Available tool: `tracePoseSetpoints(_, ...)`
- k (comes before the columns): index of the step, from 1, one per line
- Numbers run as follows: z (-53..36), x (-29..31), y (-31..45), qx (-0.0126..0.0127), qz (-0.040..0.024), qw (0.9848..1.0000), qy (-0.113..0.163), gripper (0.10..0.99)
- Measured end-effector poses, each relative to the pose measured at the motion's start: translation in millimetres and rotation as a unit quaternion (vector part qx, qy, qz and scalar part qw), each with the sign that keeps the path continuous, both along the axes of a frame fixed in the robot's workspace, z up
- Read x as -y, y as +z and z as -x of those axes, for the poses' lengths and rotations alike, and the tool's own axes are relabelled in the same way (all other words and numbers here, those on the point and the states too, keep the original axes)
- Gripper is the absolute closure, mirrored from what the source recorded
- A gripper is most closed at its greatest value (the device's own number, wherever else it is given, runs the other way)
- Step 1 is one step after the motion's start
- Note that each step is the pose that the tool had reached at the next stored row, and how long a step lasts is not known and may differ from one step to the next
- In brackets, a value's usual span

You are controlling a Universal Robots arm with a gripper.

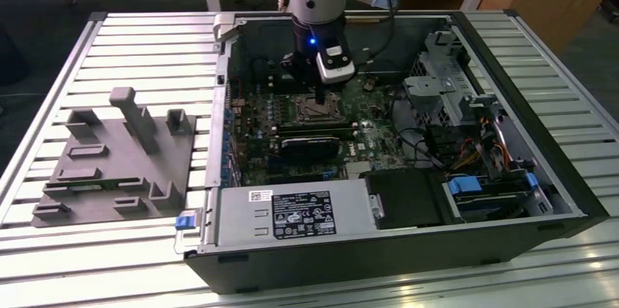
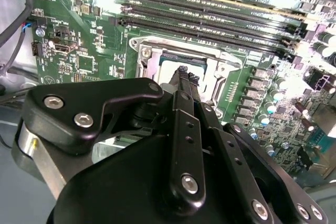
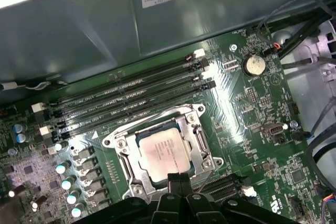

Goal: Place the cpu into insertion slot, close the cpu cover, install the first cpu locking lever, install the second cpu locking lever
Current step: 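Install the second cpu locking lever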

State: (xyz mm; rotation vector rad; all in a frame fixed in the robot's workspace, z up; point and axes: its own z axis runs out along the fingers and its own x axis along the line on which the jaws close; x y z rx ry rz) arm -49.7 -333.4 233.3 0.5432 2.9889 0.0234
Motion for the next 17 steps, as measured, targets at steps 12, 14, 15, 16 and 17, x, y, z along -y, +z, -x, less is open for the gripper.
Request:
tracePoseSetpoints(12, -0.1, 14.0, 0.0, 0.0000, 0.0000, 1.0000, 0.000, 0.980)
tracePoseSetpoints(14, -0.4, 16.7, 0.0, 0.0000, 0.0000, 1.0000, 0.000, 0.980)
tracePoseSetpoints(15, -0.6, 18.1, 0.0, 0.0000, 0.0000, 1.0000, 0.000, 0.980)
tracePoseSetpoints(16, -0.7, 19.5, 0.0, 0.0000, 0.0000, 1.0000, 0.000, 0.980)
tracePoseSetpoints(17, -0.9, 21.0, 0.0, -0.0001, 0.0000, 1.0000, 0.000, 0.980)
